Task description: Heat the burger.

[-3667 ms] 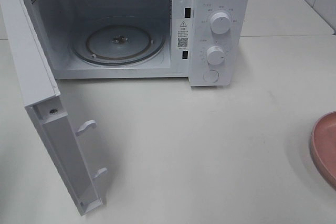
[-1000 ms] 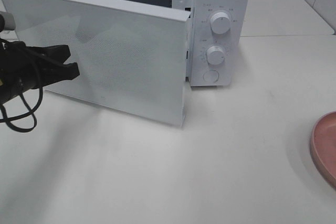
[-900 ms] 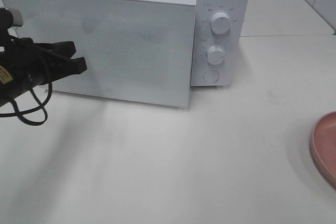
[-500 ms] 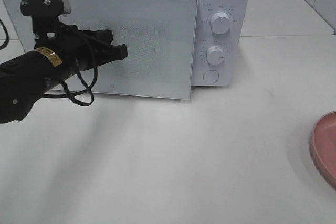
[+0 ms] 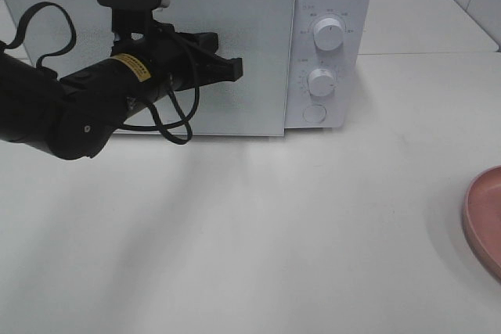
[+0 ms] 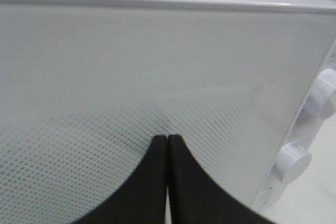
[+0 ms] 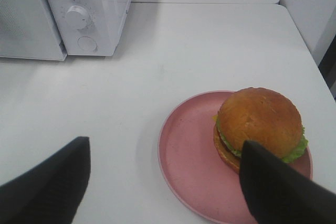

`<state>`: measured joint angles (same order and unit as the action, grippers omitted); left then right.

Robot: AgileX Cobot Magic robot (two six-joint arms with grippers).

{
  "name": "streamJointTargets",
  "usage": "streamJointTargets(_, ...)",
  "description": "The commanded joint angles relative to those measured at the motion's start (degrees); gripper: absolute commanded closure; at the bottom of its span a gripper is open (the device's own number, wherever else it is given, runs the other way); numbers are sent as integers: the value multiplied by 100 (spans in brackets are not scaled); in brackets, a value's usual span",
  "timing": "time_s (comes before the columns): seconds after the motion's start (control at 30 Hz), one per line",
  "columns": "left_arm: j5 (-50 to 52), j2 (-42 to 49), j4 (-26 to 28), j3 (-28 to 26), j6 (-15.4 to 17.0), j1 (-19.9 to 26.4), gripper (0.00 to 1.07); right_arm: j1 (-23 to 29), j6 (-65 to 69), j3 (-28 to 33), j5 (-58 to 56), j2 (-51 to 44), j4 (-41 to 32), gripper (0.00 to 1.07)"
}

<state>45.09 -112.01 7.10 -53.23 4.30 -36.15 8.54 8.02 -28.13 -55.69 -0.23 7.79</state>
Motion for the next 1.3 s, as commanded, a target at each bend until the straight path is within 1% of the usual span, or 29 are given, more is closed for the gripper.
streamJointTargets(0.03,52,-109,372,-332,-52,63,107,-40,34,17,46,-155,6,31)
streamJointTargets(0.07,52,-109,372,-332,-52,63,107,-40,34,17,46,-155,6,31)
streamJointTargets(0.13,29,-235,401,-590,-115,63,107,-40,34,17,46,-155,6,31)
streamJointTargets(0.23,29,-269,401,-670,-126,63,107,-40,34,17,46,-155,6,31)
streamJointTargets(0.3,-69,-447,395,-974,-132,63,107,-40,34,17,46,-155,6,31)
streamJointTargets(0.4,-69,-527,390,-1134,-132,63,107,-40,34,17,46,-155,6,31)
streamJointTargets(0.6,-155,-498,281,-1152,-132,63,107,-40,34,17,46,-155,6,31)
streamJointTargets(0.67,-710,-344,201,-1152,-132,6,107,-40,34,17,46,-155,6,31)
streamJointTargets(0.7,-710,-344,201,-1152,-132,6,107,-40,34,17,46,-155,6,31)
streamJointTargets(0.73,-940,-281,201,-1152,-132,-29,107,-40,34,17,46,-155,6,31)
streamJointTargets(0.77,-1409,-149,172,-1152,-132,-103,107,-40,34,17,46,-155,6,31)
streamJointTargets(0.8,-1409,-149,172,-1152,-132,-103,107,-40,34,17,46,-155,6,31)
streamJointTargets(0.83,-1988,11,115,-1152,-132,-183,107,-40,34,17,46,-155,6,31)
streamJointTargets(0.87,-1988,11,115,-1152,-132,-183,107,-40,34,17,46,-155,6,31)
streamJointTargets(0.93,-2750,212,-6,-1152,-132,-304,107,-40,34,17,46,-155,6,31)
streamJointTargets(0.97,-2750,212,-6,-1152,-132,-304,107,-40,34,17,46,-155,6,31)
streamJointTargets(1.0,-3226,321,-74,-1152,-132,-384,107,-40,34,17,46,-155,6,31)
streamJointTargets(1.03,-3226,321,-74,-1152,-132,-384,107,-40,34,17,46,-155,6,31)
streamJointTargets(1.07,-3495,390,-103,-1152,-132,-418,107,-40,34,17,46,-155,6,31)
streamJointTargets(1.1,-4057,527,-126,-1152,-132,-481,107,-40,34,17,46,-155,6,31)
streamJointTargets(1.13,-4057,527,-126,-1152,-132,-481,107,-40,34,17,46,-155,6,31)
streamJointTargets(1.17,-4584,653,-138,-1152,-132,-539,107,-40,34,17,46,-155,6,31)
streamJointTargets(1.2,-4584,653,-138,-1152,-132,-539,107,-40,34,17,46,-155,6,31)
streamJointTargets(1.23,-4887,722,-143,-1152,-132,-567,107,-40,34,17,46,-155,6,31)
streamJointTargets(1.27,-5409,842,-143,-1152,-132,-573,107,-40,34,17,46,-155,6,31)
streamJointTargets(1.3,-5409,842,-143,-1152,-132,-573,107,-40,34,17,46,-155,6,31)
